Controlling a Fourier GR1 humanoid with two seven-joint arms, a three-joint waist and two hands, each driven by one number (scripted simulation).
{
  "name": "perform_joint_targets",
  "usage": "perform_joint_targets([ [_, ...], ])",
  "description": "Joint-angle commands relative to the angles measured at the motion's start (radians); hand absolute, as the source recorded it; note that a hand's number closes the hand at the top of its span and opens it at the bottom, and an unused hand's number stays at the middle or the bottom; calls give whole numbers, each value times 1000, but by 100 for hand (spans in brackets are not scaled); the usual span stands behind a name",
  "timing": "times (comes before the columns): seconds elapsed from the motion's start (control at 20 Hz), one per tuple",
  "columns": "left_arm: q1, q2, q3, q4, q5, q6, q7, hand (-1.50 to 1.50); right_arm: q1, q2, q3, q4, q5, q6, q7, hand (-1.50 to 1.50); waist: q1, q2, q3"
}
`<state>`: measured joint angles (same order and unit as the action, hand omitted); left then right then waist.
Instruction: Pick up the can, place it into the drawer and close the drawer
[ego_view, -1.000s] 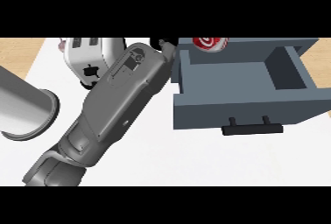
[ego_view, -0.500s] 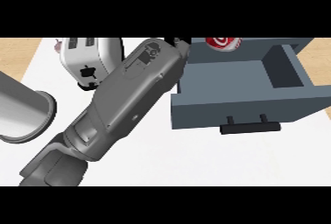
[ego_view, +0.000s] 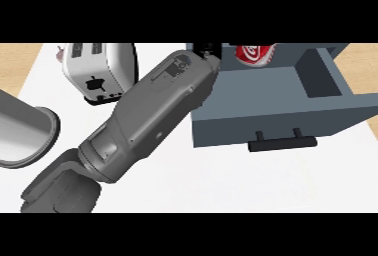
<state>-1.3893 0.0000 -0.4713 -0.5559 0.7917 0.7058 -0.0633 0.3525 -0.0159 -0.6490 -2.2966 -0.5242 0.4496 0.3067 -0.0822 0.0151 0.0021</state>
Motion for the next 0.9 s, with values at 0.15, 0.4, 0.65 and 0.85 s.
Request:
perform_joint_targets([
  [0.15, -6, 0, -111, 22, 79, 90, -18, -150, -21, -33, -9, -26, -45, -28, 49, -150, -20, 1, 0],
  [0.4, -15, 0, -110, 88, 107, 71, -50, -150, -41, -46, -14, 21, -32, 5, 15, -150, -16, 5, 1],
  [0.65, 28, 0, -139, 71, 153, 102, -107, -150, -38, -36, -20, 13, -21, -6, 20, -150, -18, 6, 0],
  [0.85, 13, 0, -152, 88, 175, 91, -101, -150, -47, -53, -39, 4, -43, -28, 39, -150, -5, 2, -1],
])
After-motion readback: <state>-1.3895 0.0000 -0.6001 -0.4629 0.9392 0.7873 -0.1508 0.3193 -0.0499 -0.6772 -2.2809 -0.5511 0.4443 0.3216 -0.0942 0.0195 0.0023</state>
